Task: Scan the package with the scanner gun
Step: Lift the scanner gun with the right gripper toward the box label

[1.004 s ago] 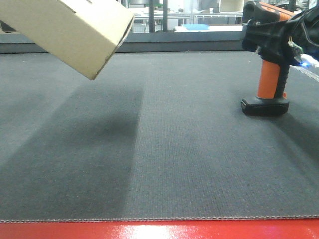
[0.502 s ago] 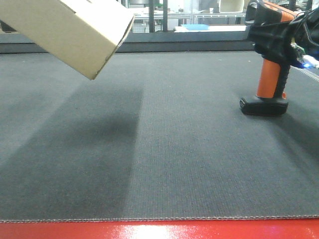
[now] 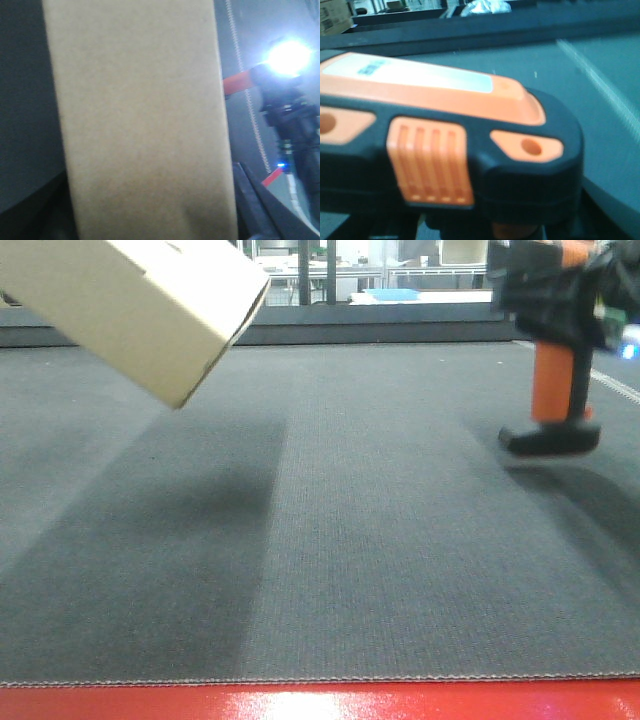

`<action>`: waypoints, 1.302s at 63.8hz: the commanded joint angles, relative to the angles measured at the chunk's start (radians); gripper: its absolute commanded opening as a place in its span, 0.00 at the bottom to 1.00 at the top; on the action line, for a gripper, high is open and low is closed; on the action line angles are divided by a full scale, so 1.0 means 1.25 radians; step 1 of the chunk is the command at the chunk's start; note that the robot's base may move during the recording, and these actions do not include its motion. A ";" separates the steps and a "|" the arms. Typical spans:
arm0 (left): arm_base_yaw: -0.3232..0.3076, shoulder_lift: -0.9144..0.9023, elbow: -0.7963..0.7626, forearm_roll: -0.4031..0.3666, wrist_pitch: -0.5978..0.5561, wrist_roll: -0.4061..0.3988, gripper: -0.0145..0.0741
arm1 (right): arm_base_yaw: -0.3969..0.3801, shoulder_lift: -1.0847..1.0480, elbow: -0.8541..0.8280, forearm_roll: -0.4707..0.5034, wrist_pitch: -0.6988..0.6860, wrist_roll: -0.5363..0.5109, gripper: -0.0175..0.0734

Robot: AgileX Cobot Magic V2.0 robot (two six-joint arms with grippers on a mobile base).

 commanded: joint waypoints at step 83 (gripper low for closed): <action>-0.003 -0.010 -0.003 0.065 0.023 0.006 0.04 | -0.003 -0.118 -0.302 -0.008 0.349 -0.624 0.02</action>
